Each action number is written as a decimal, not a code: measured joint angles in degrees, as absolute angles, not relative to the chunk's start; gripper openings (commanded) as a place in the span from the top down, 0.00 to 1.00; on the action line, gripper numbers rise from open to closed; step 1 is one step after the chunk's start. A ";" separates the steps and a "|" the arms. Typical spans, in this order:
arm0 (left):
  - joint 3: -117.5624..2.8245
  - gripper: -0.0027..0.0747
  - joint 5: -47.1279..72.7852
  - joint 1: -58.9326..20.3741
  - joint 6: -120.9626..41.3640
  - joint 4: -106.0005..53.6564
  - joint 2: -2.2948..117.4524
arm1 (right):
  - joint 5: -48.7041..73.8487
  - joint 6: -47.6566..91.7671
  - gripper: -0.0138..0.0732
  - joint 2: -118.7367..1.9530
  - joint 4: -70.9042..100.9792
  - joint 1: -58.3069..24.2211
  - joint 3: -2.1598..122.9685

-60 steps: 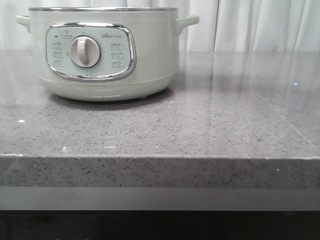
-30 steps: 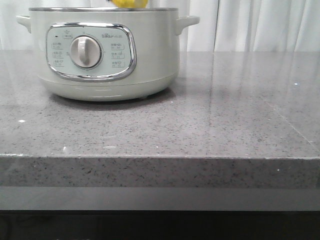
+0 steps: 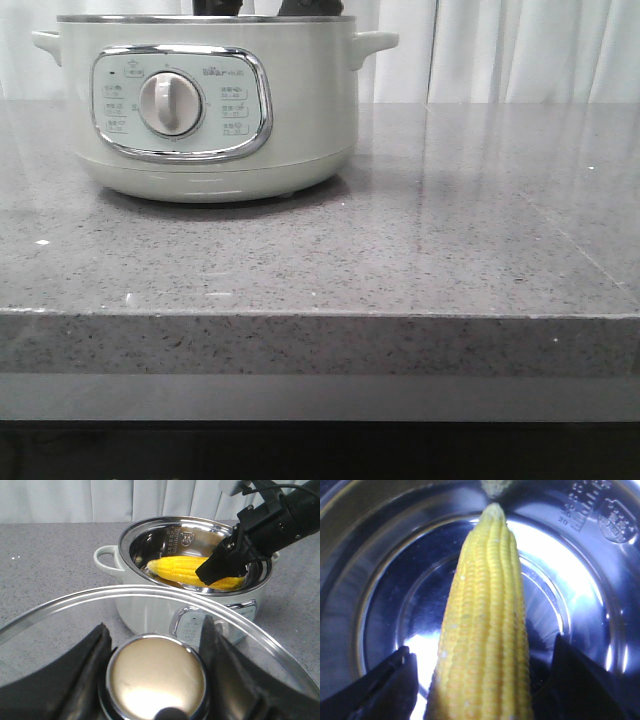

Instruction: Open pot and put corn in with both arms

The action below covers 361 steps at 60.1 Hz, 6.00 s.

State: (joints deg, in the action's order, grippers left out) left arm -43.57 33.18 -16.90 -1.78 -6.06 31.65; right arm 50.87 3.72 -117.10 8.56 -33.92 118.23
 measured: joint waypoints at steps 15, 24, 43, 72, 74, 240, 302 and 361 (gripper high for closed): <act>-43.57 0.68 33.18 -16.90 -1.78 -6.06 31.65 | 53.17 3.72 0.16 -111.88 8.56 -33.77 117.20; -43.57 0.68 33.18 -16.90 -1.78 -6.06 31.65 | 50.77 3.72 0.16 -103.58 8.56 -33.10 110.74; -43.57 0.68 33.18 -16.90 -1.78 -6.06 31.65 | 37.55 3.82 0.16 -80.36 8.11 -30.94 81.74; -43.57 0.68 33.18 -16.90 -1.78 -6.06 31.65 | 24.81 3.82 0.16 -49.13 8.11 -30.94 49.19; -43.57 0.68 33.18 -16.90 -1.78 -6.06 31.65 | 24.57 3.82 0.16 -47.59 8.11 -30.94 47.74; -84.00 0.68 11.57 -25.49 -1.81 -6.45 96.31 | 23.90 3.82 0.16 -36.26 8.11 -30.94 39.41; -84.98 0.64 16.52 -26.24 -1.36 -3.47 96.09 | 23.93 3.82 0.16 -36.26 8.11 -30.94 39.41; -87.23 0.37 22.17 -24.03 -1.74 -9.57 93.77 | 23.93 3.82 0.16 -36.26 8.11 -30.94 39.41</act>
State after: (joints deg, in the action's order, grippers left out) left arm -87.23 22.17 -24.03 -1.74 -9.57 93.77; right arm 23.93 3.82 -36.26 8.11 -30.94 39.41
